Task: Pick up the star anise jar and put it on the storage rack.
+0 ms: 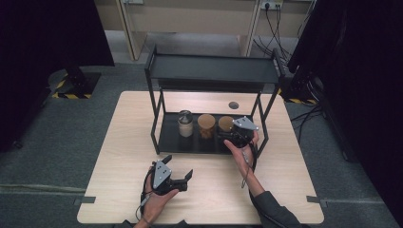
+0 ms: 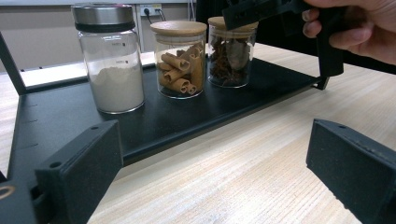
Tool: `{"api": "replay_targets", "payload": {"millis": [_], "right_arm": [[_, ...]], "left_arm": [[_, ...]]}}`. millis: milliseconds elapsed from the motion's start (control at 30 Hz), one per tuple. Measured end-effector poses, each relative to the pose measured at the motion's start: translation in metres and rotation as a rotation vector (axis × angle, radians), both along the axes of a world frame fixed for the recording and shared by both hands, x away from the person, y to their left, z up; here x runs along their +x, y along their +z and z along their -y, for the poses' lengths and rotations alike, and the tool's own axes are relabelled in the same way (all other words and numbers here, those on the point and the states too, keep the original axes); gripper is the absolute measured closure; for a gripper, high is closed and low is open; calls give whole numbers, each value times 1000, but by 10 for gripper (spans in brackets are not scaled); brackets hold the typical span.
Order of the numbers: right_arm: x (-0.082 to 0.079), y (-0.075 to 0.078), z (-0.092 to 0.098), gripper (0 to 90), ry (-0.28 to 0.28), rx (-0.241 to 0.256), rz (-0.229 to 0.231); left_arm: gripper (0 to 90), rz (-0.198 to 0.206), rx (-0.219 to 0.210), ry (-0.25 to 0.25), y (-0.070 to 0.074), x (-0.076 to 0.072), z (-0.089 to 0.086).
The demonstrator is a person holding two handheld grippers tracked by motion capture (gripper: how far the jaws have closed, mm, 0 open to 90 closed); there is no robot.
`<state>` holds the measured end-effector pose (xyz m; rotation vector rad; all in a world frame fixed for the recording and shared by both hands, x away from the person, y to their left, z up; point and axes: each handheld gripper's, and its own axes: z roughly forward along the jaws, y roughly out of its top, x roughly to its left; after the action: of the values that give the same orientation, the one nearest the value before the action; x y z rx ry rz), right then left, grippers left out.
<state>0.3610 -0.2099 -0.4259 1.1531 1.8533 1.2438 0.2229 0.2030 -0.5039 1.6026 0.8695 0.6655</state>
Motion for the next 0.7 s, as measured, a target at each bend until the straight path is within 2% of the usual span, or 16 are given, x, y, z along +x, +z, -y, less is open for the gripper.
{"api": "replay_targets", "payload": {"millis": [400, 700], "right_arm": [[-9, 2, 11, 38, 37, 52, 6], [-15, 2, 13, 38, 53, 56, 13]], "left_arm": [[33, 0, 0, 0, 0, 0, 0], [32, 1, 1, -1, 0, 0, 0]]}}
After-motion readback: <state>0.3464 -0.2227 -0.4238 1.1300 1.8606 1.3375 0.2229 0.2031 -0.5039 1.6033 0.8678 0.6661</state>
